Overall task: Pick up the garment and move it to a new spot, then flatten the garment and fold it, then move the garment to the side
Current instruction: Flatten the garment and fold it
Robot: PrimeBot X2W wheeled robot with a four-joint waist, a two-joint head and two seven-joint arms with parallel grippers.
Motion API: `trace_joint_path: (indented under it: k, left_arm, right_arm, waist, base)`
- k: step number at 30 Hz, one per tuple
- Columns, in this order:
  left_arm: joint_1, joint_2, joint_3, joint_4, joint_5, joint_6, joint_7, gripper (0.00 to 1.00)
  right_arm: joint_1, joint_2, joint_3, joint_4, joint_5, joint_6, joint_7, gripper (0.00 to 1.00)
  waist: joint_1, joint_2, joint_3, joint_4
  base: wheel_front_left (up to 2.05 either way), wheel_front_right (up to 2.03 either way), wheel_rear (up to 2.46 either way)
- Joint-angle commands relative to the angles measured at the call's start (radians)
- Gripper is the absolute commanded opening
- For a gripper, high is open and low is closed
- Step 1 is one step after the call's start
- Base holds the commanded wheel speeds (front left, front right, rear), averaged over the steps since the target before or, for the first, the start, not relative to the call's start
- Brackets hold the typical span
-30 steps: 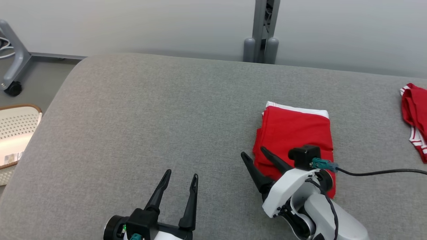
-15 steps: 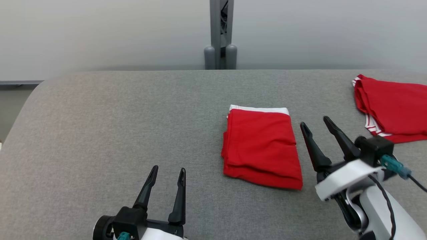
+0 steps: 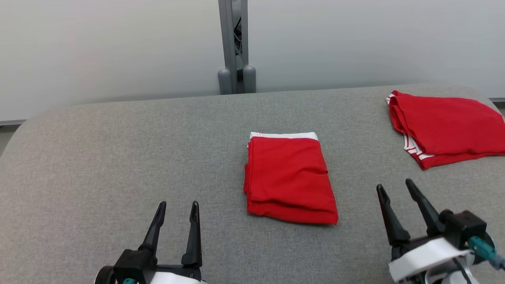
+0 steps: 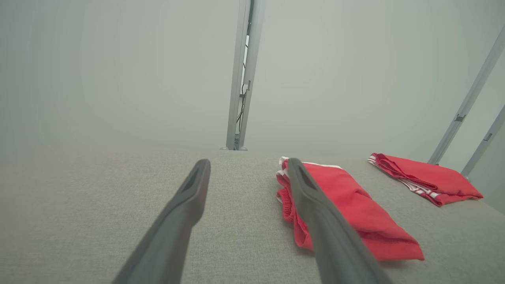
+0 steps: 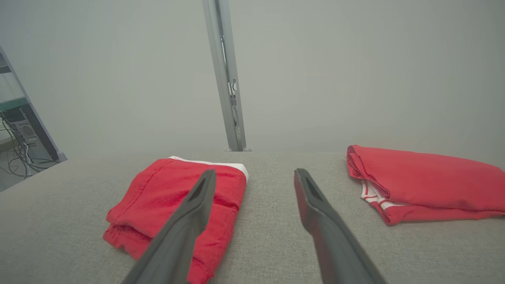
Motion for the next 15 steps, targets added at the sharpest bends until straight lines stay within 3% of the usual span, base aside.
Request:
trace_joint_path:
  k: [1,15]
  left_arm:
    - [0.020,0.004,0.014,0.003,0.006,-0.002,-0.004,1.00]
    - [0.079,0.004,0.043,-0.003,0.012,-0.008,-0.004,1.00]
  right_arm:
    - [0.043,0.004,-0.004,-0.020,-0.014,0.000,-0.006,1.00]
    - [0.139,0.018,-0.014,-0.075,-0.048,0.000,-0.006,1.00]
  waist:
    - [0.0000,0.0000,-0.011,-0.007]
    - [0.0000,0.0000,-0.052,-0.016]
  base:
    - [0.00,0.00,0.00]
    - [0.00,0.00,0.00]
